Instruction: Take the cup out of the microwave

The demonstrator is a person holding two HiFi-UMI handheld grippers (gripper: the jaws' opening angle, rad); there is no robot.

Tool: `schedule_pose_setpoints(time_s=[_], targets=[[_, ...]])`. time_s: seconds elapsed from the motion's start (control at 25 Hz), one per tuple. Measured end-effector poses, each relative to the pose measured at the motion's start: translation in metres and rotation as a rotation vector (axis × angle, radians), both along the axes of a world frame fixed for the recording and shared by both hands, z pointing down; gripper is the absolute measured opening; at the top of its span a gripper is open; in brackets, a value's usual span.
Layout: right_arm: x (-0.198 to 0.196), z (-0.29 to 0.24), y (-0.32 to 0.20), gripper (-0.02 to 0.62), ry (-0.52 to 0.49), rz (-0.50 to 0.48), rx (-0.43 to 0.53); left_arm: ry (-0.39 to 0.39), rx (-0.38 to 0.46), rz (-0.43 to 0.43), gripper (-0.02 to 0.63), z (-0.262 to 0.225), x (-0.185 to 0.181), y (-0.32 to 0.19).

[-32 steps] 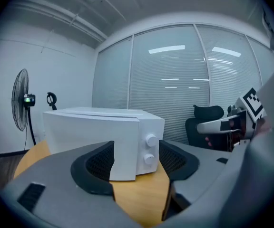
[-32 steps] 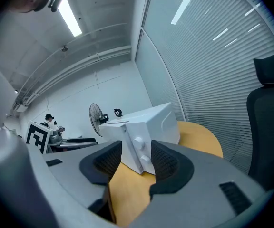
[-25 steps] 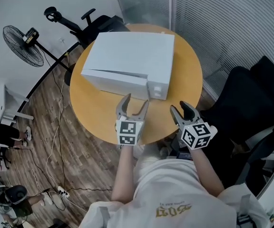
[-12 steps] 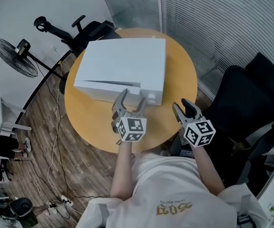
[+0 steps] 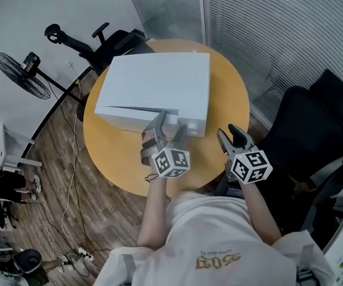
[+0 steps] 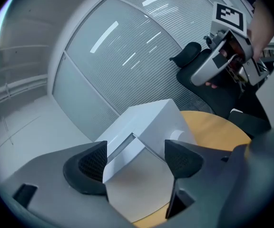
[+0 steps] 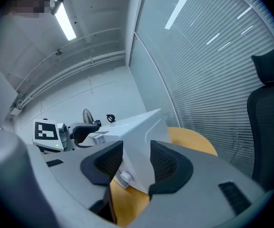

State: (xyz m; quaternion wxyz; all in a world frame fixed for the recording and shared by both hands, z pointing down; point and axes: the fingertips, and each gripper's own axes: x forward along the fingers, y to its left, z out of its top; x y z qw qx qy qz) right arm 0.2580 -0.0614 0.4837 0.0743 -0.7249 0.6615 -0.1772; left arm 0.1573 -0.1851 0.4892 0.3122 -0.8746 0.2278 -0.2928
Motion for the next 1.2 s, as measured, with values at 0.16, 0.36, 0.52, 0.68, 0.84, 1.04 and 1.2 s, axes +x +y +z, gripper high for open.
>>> schedule_pose_setpoints(time_s=[0.16, 0.36, 0.52, 0.68, 0.84, 1.04, 1.2], targets=[[0.000, 0.001, -0.002, 0.175, -0.003, 0.000, 0.003, -0.041, 0.017, 0.027, 0.379, 0.006, 0.007, 0.004], [0.002, 0.003, -0.003, 0.173, -0.002, -0.006, -0.008, -0.061, 0.015, 0.023, 0.385, 0.013, 0.011, -0.001], [0.003, 0.005, 0.001, 0.172, -0.006, -0.006, -0.015, -0.053, 0.009, 0.018, 0.385, 0.011, 0.012, -0.003], [0.000, 0.005, -0.001, 0.170, -0.002, -0.017, -0.022, -0.070, 0.049, 0.040, 0.359, 0.013, 0.011, -0.002], [-0.001, 0.008, -0.003, 0.169, -0.005, -0.027, -0.028, -0.075, 0.060, 0.040, 0.354, 0.014, 0.011, -0.002], [-0.002, 0.010, -0.005, 0.166, -0.010, -0.030, -0.032, -0.076, 0.065, 0.037, 0.350, 0.016, 0.011, -0.003], [0.000, 0.010, -0.003, 0.164, -0.007, -0.023, -0.035, -0.074, 0.073, 0.035, 0.348, 0.015, 0.010, -0.003]])
